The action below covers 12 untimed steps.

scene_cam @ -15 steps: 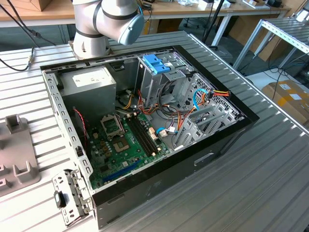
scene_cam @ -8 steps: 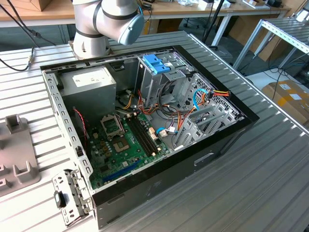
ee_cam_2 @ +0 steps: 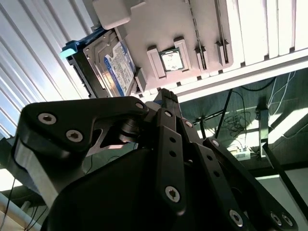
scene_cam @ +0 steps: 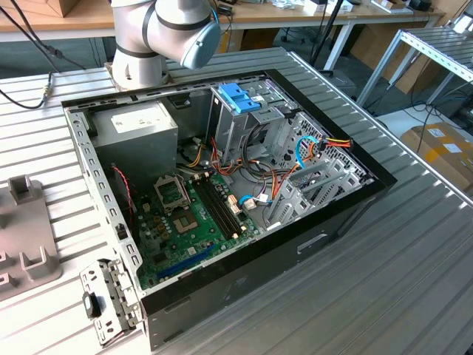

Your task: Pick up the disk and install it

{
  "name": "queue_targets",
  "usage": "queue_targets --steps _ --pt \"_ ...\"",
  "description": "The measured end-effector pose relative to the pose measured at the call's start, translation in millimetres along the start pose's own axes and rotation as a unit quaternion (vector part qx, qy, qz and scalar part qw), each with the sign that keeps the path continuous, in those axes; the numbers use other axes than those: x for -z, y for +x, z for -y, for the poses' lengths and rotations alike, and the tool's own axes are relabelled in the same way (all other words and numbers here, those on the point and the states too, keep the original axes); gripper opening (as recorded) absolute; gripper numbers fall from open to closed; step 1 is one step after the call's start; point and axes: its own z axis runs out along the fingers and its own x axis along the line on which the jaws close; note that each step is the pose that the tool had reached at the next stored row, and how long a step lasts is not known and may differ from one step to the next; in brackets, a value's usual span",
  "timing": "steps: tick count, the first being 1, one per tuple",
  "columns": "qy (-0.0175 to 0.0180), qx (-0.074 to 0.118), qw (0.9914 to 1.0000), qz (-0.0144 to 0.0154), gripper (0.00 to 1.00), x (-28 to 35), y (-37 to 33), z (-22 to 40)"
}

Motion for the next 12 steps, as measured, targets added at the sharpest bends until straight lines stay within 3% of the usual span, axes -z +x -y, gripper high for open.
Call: queue_targets --steps 12 --pt "-0.0008 0.034 0.9994 -0.0014 0.11 0.0 0.0 0.0"
